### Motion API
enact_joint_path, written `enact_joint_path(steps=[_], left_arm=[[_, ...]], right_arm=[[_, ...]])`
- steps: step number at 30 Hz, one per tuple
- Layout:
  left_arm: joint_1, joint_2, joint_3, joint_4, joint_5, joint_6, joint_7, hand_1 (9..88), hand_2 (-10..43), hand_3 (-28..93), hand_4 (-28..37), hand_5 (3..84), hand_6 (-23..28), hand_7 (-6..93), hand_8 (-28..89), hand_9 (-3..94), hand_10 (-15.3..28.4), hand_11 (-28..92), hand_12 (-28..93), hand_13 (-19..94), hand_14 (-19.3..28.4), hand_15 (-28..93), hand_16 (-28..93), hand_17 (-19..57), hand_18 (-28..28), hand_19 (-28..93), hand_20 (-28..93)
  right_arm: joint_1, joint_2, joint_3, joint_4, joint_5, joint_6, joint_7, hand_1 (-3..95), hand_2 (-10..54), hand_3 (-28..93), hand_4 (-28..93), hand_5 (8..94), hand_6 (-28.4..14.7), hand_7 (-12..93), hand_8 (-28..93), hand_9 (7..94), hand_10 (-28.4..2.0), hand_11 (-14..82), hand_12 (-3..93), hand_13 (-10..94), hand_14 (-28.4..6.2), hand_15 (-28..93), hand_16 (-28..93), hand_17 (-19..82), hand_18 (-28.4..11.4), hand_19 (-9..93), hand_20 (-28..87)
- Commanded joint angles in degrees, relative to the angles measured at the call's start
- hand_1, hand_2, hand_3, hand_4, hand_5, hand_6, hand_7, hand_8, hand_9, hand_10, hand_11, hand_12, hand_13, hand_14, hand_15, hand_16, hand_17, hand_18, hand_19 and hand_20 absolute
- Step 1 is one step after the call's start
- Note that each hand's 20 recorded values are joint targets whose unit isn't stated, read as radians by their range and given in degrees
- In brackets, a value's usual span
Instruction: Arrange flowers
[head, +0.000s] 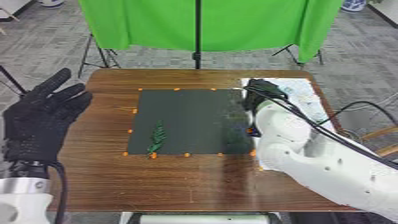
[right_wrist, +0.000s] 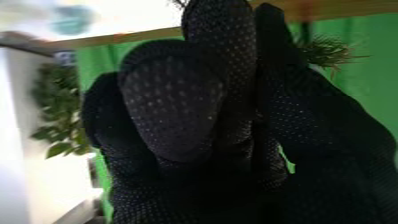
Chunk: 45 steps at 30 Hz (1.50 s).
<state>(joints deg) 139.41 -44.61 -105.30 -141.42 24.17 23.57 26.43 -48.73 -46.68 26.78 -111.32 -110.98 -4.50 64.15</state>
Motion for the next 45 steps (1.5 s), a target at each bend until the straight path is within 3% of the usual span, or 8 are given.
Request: enact_joint_path(steps=[1,5,10,18,19,26,33,45], left_arm=[[-3.67,0.64,0.89,0.86,1.36,-0.99,-4.16,23.1,7.1,81,-23.5,37.5,10.0,18.4,-11,36.2,21.3,31,11,27,28.3,55,-10,-7.9,24.6,59,13],[-5.44,1.59,1.30,1.42,1.22,-1.68,-4.21,23.1,7.1,80,-23.6,37.6,10.0,18.4,-11,36.2,21.1,31,11,27,28.3,55,-10,-7.9,24.5,59,13],[-10.64,2.65,4.31,3.27,1.16,-3.90,-4.50,23.1,7.2,81,-23.5,37.6,10.0,18.4,-11,36.2,21.1,31,11,27,28.3,55,-10,-7.9,24.5,59,13],[-13.61,3.53,6.34,4.20,0.78,-5.03,-3.46,23.1,7.2,80,-23.5,37.5,10.0,18.4,-11,36.2,21.2,31,11,27,28.4,55,-10,-7.9,24.5,59,13],[-14.34,3.52,6.73,4.42,0.98,-5.37,-3.86,23.1,7.1,81,-23.5,37.5,9.9,18.4,-11,36.2,21.2,31,11,27,28.4,55,-10,-7.9,24.5,59,13],[-14.66,3.35,6.93,4.49,0.96,-5.47,-3.61,23.1,7.1,81,-23.4,37.6,10.0,18.4,-11,36.2,21.1,31,11,27,28.4,55,-10,-7.9,24.5,59,13],[-16.38,3.95,8.38,4.94,1.07,-6.04,-3.12,23.1,7.1,81,-23.3,37.5,10.0,18.4,-11,36.2,21.2,31,11,27,28.4,55,-10,-7.9,24.5,59,13],[-15.59,4.30,8.16,4.94,0.56,-5.91,-2.43,23.2,7.1,81,-23.4,37.6,10.0,18.4,-11,36.2,21.2,31,11,27,28.4,55,-10,-7.9,24.5,59,14]], right_arm=[[2.51,-14.35,-2.09,4.93,1.80,-2.50,-2.28,56.8,-9.5,68,-28,88.9,-0.7,17,8,93.7,-9.3,33.5,18.0,94,-3.3,54,21,58,-16.5,93,17],[4.19,-18.98,-4.58,8.49,3.14,-1.88,-2.35,56.5,-9.5,68,-28,88.8,-0.6,17,8,93.7,-9.2,33.9,17.7,94,-3.3,54,21,58,-16.5,93,17],[6.48,-21.41,-8.22,11.08,4.90,-0.25,-1.82,55.3,-9.5,68,-28,88.4,-0.6,17,8,93.7,-9.1,34.4,17.6,94,-3.2,54,21,59,-16.7,93,18],[8.78,-24.40,-11.00,15.63,8.37,0.53,-0.68,54.5,-9.5,68,-28,87.9,-0.6,18,8,93.7,-9.0,35.0,17.6,94,-3.3,54,21,59,-17.0,93,19],[8.82,-24.33,-11.00,16.03,8.49,0.75,-0.38,54.3,-9.5,68,-28,87.9,-0.7,18,7,93.7,-9.1,35.1,17.6,94,-3.3,54,21,59,-17.0,93,19],[9.62,-25.87,-12.08,18.44,8.36,1.55,1.86,53.4,-9.5,69,-28,88.1,-0.8,19,7,93.7,-9.1,36.5,17.8,94,-3.2,56,21,59,-17.1,93,20],[9.75,-27.01,-12.56,20.29,10.39,-0.78,4.50,51.4,-9.5,68,-28,88.1,-1.4,19,7,93.7,-9.1,36.8,17.0,94,-3.3,56,20,60,-17.1,93,21],[8.10,-27.01,-12.01,18.01,9.84,0.48,3.08,43.0,-9.5,67,-27,80.3,-2.0,16,0,93.0,-9.3,31.9,18.3,93,-3.4,52,21,61,-14.7,93,8]])
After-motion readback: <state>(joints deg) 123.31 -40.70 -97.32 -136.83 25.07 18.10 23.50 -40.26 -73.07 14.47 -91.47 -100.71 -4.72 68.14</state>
